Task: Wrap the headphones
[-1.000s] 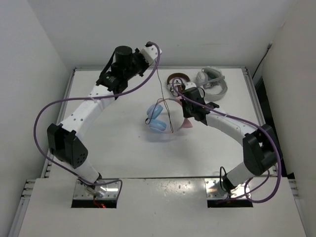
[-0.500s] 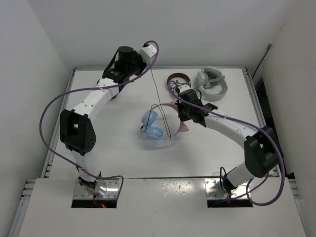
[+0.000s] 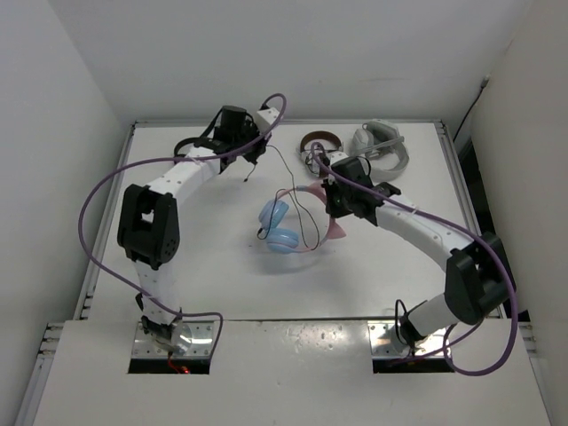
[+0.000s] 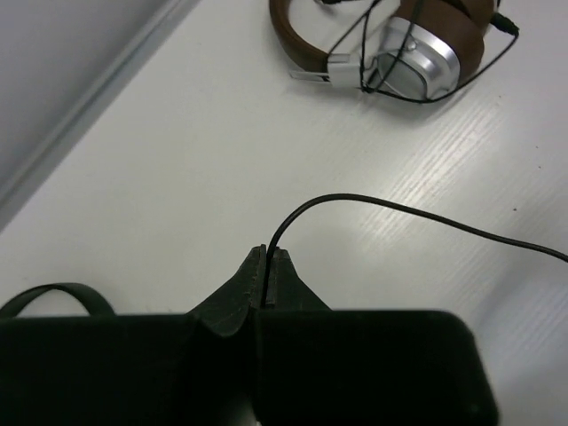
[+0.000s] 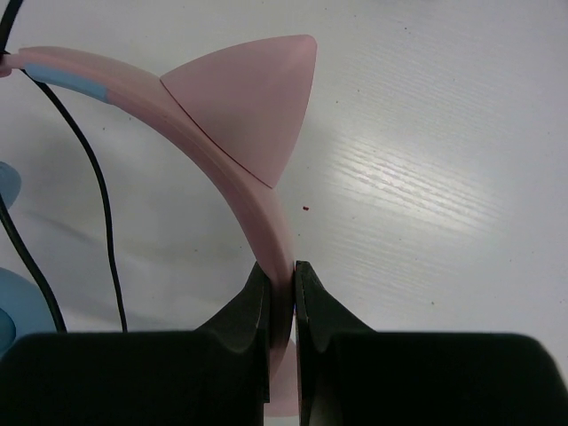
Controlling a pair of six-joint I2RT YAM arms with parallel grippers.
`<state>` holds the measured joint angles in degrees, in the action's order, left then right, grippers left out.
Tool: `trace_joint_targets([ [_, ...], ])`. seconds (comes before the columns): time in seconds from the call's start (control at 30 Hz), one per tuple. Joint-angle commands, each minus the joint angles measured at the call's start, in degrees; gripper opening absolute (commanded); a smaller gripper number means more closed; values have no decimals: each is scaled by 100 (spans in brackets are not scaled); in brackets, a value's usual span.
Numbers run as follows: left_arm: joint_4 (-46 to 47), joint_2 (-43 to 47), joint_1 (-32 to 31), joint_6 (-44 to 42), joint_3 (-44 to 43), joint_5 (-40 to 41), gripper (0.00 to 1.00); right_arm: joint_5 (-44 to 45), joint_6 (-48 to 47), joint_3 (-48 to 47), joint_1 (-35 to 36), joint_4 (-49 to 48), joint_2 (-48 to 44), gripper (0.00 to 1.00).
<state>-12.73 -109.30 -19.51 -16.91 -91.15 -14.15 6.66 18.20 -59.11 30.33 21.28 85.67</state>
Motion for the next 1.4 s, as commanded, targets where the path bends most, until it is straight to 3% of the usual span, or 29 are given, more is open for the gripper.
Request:
trace_joint_targets([
  [0.0, -80, -144, 52, 284, 106, -430, 0, -401, 96, -329, -210, -264, -270, 0],
  [0.63, -195, -1015, 52, 803, 379, -791, 1, -516, 272, -329, -704, -54, -375, 0],
  [1.03, -195, -1235, 0, 689, 397, -1045, 44, -463, 272, -101, -756, -212, -270, 0],
  [1.17, 112, -866, 0, 636, 747, -1046, 57, -463, 272, -101, -756, -264, -270, 0],
  [1.37, 175, -497, 113, 338, 915, -879, 65, -463, 272, -48, -756, -264, -217, 0],
])
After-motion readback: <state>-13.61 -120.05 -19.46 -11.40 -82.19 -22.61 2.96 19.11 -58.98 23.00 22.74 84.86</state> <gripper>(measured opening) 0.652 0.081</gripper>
